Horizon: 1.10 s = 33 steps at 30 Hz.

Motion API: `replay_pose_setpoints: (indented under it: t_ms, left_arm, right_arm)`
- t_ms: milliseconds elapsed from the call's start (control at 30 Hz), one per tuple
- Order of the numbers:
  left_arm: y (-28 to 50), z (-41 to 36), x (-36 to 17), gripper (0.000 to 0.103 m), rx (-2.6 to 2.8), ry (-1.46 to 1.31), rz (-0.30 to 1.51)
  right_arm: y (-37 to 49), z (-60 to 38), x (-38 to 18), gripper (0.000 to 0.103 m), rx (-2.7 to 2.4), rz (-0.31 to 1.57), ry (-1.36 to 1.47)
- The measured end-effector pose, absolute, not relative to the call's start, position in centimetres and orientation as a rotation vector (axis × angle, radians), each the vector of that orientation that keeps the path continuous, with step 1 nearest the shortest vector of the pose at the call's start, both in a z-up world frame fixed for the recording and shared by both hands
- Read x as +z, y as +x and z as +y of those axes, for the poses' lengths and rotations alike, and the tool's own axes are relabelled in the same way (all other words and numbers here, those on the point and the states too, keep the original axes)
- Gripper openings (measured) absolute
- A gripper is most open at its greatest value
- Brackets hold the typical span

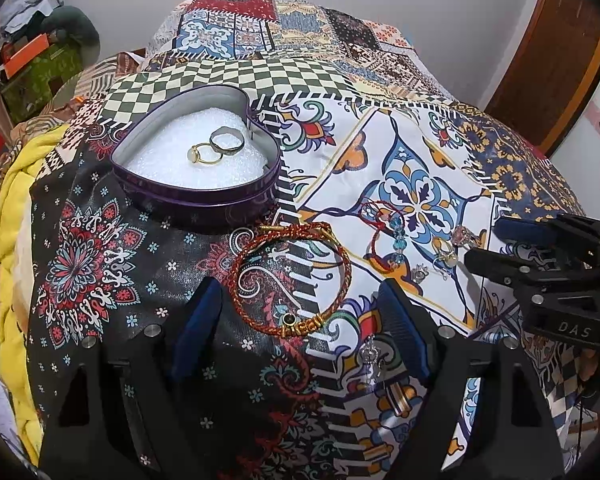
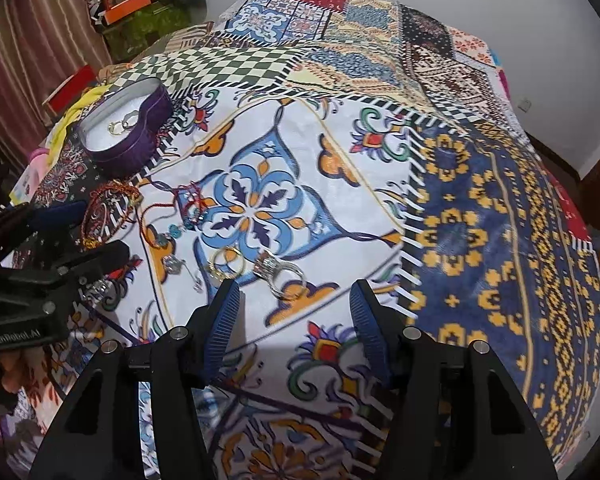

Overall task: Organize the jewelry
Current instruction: 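Grasp the red beaded bracelet with the left tool while the right tool grasps a silver ring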

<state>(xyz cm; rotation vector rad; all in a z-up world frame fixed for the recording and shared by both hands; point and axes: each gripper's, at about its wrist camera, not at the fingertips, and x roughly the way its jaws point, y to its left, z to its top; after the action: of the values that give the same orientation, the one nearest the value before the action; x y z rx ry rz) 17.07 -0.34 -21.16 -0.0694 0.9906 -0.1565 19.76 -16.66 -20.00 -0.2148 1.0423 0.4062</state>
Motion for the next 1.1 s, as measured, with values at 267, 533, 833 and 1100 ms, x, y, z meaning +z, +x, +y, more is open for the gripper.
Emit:
replay_pose_setpoints:
  t_ms: [267, 533, 833, 1100]
  left_arm:
    - [17.1, -1.1, -21.4, 0.057, -0.142, 0.015, 0.980]
    - [17.1, 0.3, -20.9, 0.019, -0.135, -0.049, 0.993]
    - [16.2, -0.2, -20.0, 0.002, -0.171, -0.060, 0.982]
    - [15.3, -0.1, -17.0, 0.002, -0.170, -0.062, 0.907]
  right_arm:
    - [19.7, -15.4, -20.6, 0.018, 0.457, 1.054, -0.238]
    - [19.4, -15.5, -20.2, 0.018, 0.450, 1.033, -0.234]
    - [18.9, -16.4, -18.4, 0.018, 0.445, 0.981, -0.210]
    - [18.6, -17.1, -16.2, 0.018, 0.445, 0.920, -0.176]
